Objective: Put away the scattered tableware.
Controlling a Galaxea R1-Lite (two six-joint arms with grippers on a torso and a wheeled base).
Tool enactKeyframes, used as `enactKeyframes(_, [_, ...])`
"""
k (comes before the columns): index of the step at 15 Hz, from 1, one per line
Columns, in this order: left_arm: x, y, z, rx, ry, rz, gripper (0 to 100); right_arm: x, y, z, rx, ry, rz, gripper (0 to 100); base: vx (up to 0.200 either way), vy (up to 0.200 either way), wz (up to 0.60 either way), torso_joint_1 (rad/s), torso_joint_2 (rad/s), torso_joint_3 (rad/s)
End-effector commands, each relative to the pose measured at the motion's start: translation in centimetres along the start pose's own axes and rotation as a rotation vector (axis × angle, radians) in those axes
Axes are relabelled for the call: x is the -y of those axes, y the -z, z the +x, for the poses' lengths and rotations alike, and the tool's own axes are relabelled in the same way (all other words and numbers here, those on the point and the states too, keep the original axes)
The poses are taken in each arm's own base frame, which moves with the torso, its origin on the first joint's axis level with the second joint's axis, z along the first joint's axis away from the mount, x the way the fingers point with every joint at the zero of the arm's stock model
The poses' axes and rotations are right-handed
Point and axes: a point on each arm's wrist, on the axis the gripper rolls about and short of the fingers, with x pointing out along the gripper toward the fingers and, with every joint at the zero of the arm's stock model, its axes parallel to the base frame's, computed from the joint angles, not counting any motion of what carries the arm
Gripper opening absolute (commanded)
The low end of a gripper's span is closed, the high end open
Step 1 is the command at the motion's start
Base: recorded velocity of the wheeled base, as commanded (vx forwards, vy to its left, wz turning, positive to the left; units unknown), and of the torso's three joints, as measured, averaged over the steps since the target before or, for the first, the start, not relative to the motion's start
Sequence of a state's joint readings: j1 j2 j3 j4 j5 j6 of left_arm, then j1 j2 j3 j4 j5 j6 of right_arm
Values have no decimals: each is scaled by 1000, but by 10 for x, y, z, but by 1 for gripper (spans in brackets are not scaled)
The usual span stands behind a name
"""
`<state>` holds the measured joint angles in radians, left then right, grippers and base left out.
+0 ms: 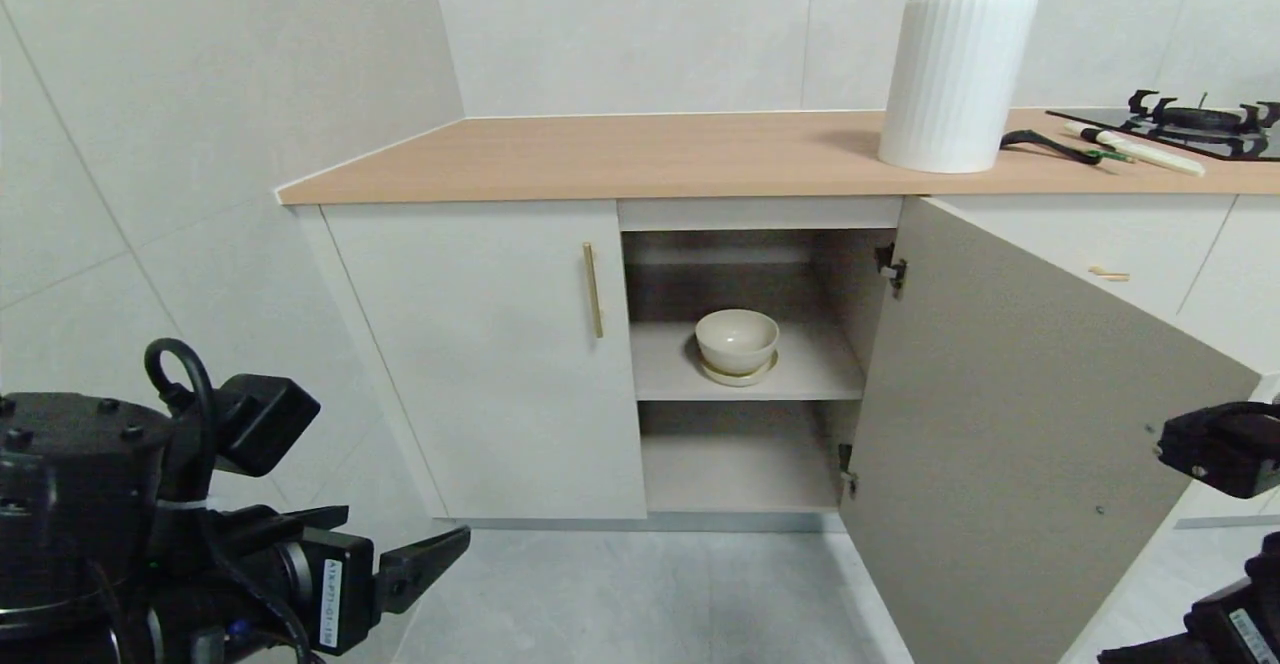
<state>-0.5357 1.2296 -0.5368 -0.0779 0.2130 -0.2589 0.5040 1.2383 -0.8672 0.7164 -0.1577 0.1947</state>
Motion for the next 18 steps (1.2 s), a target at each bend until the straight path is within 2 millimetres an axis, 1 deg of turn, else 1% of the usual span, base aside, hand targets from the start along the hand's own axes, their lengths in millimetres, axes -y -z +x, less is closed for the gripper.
enactKeyframes(1, [0,0,0,0,-1,0,100,5,5,-14,33,63,5,100,0,-200,0,-2,2,7])
enactKeyframes(2, [0,0,0,-2,-1,0,100,9,5,-17,43,101,23,100,0,-200,0,-2,-2,2])
enactKeyframes(4, [0,1,0,-3,-1,0,100,18,3,-22,64,150,85,100,0,0,0,0,0,0])
enactKeyframes(7, [0,1,1,-4,-2,0,100,42,-11,-20,65,268,226,100,0,0,0,0,0,0])
enactKeyframes(8, [0,1,1,-4,-2,2,100,46,-14,-19,66,282,244,100,0,0,0,0,0,0])
enactKeyframes(9, [0,3,1,-12,-4,11,100,60,-23,-13,73,327,317,100,0,0,0,0,0,0])
enactKeyframes(10, [-1,3,1,-10,-3,25,100,69,-28,-8,91,355,364,100,0,0,0,0,0,0])
enactKeyframes(12, [-1,4,1,-7,-2,33,100,85,-37,1,123,397,432,100,0,0,0,0,0,0])
enactKeyframes(13, [0,2,2,9,2,28,100,92,-44,9,145,408,456,100,0,0,0,0,0,0])
enactKeyframes(15, [0,4,3,36,10,24,100,100,-52,18,174,420,481,100,0,0,0,0,0,0])
enactKeyframes(18, [0,3,5,74,19,17,100,101,-56,28,149,410,490,100,0,0,0,0,0,0])
